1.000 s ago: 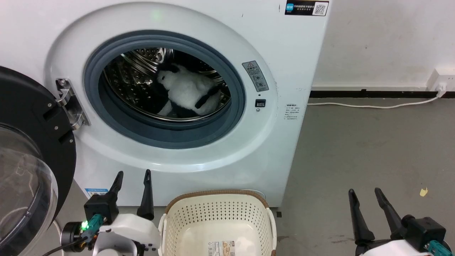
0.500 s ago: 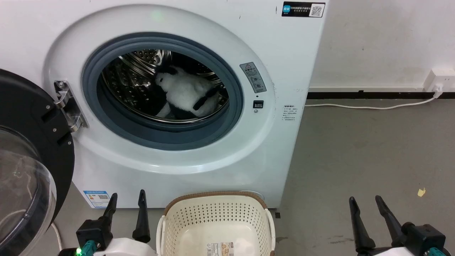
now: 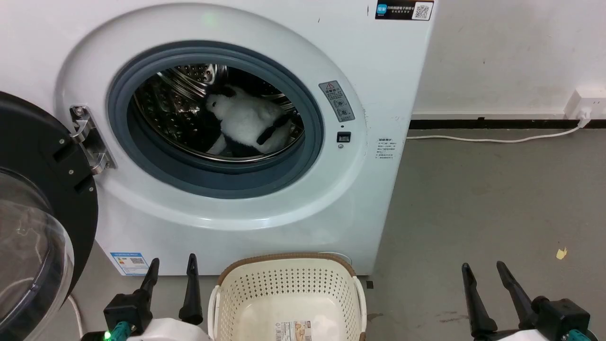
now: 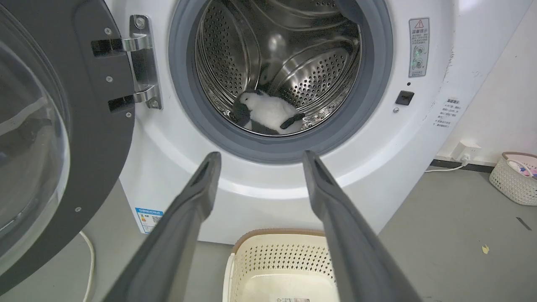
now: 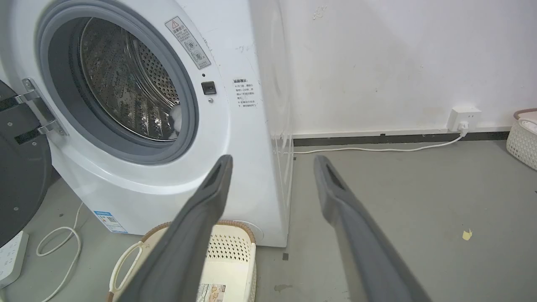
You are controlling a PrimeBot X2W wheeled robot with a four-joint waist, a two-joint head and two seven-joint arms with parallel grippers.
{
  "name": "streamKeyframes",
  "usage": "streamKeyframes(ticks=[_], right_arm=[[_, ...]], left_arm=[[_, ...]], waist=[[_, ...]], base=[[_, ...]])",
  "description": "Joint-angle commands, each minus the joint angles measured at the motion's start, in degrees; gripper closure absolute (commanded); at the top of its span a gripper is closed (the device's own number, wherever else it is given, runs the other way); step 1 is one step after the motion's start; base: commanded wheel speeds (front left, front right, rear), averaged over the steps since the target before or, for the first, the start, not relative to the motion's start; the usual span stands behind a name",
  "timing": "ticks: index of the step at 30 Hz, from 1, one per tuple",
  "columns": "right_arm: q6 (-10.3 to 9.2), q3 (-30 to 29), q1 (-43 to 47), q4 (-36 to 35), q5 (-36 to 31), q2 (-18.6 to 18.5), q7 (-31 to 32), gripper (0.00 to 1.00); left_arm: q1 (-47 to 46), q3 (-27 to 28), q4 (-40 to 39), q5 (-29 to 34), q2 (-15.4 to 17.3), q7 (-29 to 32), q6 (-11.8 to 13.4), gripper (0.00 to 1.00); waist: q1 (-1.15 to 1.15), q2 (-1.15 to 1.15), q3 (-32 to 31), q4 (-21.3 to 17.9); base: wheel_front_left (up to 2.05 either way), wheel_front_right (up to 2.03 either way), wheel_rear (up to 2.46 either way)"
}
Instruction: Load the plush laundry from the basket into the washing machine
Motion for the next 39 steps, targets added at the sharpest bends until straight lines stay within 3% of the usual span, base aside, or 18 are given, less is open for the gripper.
streamKeyframes(ticks=[1,7,8,39], right_arm=[[-0.04,0.1,0.7,-0.2,-0.1,0.2,0.0,0.0],[-0.04,0.3,0.6,-0.3,-0.1,0.2,0.0,0.0],[0.0,0.3,0.0,0.0,0.0,0.0,0.0,1.0],[0.0,0.3,-1.2,-1.1,-2.2,0.0,2.3,1.0]], left_arm=[[0.5,0.1,0.1,-0.3,0.2,-0.2,0.0,0.0],[0.2,0.0,0.6,-0.6,0.3,-0.5,0.0,0.0],[0.0,0.0,0.5,-0.4,0.1,-0.1,0.0,1.0],[-0.4,1.7,-1.2,3.5,-1.5,2.4,-1.4,1.0]], waist=[[0.0,0.0,0.0,0.0],[0.0,0.0,0.2,0.0],[0.0,0.0,0.2,0.0],[0.0,0.0,0.7,-1.1]], base=[[0.0,0.0,0.0],[0.0,0.0,0.0],[0.0,0.0,0.0],[0.0,0.0,0.0]])
